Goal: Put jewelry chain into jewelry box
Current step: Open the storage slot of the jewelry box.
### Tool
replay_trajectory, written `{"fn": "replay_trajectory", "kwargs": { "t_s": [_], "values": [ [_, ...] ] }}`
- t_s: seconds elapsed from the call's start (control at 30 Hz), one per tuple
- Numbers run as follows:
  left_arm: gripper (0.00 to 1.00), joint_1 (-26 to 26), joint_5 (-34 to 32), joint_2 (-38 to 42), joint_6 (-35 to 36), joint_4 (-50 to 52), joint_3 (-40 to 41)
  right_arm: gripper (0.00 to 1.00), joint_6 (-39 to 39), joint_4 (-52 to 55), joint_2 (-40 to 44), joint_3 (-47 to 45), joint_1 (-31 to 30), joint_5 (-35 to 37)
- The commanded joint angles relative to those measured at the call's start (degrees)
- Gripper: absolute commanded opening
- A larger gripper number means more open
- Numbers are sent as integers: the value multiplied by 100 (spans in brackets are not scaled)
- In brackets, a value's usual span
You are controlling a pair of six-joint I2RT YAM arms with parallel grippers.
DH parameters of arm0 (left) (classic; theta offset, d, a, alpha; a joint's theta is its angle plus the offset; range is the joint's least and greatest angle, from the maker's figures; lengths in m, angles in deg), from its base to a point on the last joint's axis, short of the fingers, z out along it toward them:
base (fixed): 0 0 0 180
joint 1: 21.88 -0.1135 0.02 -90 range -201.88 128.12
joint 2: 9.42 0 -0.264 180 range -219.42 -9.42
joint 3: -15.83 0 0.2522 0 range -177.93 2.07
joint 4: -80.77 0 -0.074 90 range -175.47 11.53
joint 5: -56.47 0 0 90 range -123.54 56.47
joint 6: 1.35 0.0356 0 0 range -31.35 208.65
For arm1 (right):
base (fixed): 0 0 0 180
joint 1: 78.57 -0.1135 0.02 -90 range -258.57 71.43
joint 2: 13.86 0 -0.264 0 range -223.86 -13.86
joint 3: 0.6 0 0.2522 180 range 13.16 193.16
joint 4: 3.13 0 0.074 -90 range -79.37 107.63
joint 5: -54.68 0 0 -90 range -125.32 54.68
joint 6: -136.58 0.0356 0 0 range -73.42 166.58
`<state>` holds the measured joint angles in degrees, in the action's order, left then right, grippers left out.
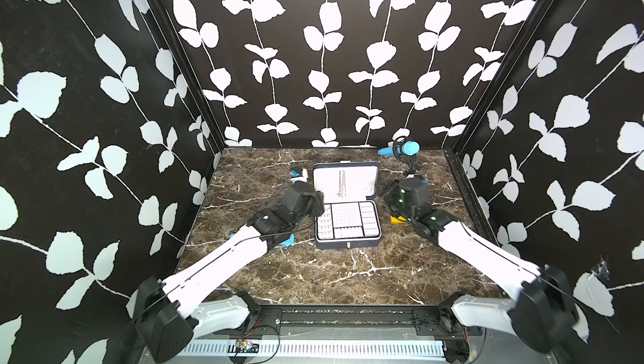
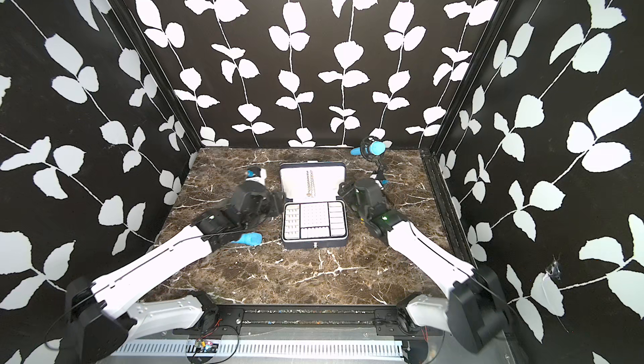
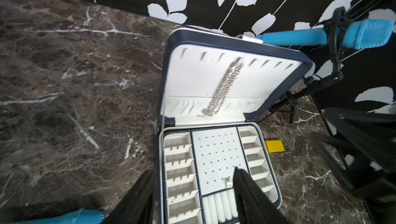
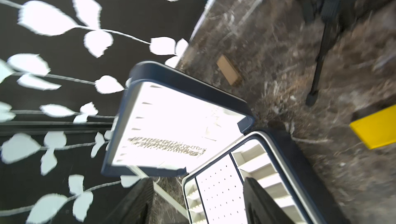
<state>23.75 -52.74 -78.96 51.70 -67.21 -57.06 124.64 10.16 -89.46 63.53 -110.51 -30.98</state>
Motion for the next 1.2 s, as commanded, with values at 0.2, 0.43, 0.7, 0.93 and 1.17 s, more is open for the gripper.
{"fn": "replay_trajectory", "kwargs": {
  "t_s": [0.2, 0.43, 0.7, 0.93, 1.17],
  "values": [
    [58, 214, -888, -1007, 17, -954, -335, 62, 1650, -898, -1317, 476, -110, 460],
    [57, 210, -706, -1648, 156, -987, -719, 58, 1887, -1144, -2149, 940, -52, 496],
    [57, 210, -443, -1995, 262, -939, -926, 47, 1967, -1268, -2560, 1161, 20, 416],
    [57, 210, -311, -2124, 254, -938, -945, 30, 1950, -1516, -2686, 1076, 22, 314],
    [57, 210, -242, -2217, 122, -936, -933, 8, 1823, -1849, -2689, 923, 22, 252]
  ]
}}
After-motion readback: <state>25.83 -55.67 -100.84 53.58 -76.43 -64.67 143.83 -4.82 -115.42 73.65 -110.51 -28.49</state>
